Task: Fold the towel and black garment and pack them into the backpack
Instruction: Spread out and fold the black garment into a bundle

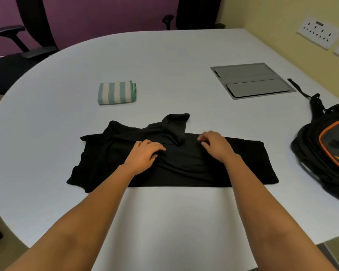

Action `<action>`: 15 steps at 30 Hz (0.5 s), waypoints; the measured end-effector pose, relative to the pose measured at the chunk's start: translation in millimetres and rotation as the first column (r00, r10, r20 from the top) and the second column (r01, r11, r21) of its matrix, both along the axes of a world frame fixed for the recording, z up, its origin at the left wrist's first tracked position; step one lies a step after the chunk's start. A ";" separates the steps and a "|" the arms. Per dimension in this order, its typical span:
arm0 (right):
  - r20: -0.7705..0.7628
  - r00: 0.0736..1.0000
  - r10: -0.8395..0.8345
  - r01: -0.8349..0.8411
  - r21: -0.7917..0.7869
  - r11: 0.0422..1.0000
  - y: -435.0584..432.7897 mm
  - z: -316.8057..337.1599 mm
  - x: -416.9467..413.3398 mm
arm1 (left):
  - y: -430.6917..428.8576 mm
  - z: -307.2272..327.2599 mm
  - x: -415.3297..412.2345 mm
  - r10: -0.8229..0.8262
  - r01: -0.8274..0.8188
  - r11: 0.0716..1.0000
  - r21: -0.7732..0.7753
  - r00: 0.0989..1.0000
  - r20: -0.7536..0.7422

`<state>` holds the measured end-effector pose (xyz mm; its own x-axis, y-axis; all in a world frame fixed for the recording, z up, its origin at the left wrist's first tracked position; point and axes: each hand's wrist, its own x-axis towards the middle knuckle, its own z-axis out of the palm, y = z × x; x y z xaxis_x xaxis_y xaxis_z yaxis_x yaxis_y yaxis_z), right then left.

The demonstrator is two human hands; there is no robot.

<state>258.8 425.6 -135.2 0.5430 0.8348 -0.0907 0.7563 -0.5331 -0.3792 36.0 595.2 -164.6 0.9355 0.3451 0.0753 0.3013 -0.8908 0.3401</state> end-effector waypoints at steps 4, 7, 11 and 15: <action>0.063 0.994 0.094 -0.086 -0.112 0.990 -46.8 -18.3 4.6 | -5.9 -2.6 13.0 -0.036 0.046 0.998 0.050 0.982 -0.183; 0.047 0.984 0.173 -0.162 -0.177 0.971 -71.8 -25.1 8.6 | -6.3 -0.7 16.9 -0.025 0.058 0.992 0.115 0.962 -0.271; 0.071 0.974 0.217 -0.201 -0.189 0.961 -88.2 -29.2 22.2 | -3.1 7.9 21.1 0.135 -0.130 0.990 0.058 0.985 -0.103; 0.218 0.976 0.015 -0.007 -0.037 0.999 -81.3 -28.7 32.3 | -7.0 7.6 32.1 0.303 -0.299 0.949 0.099 0.953 -0.026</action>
<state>291.1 344.3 -163.9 0.5436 0.8394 -0.0011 0.8247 -0.5343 -0.1854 68.1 588.2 -157.0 0.7923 0.6042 0.0846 0.5720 -0.7838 0.2418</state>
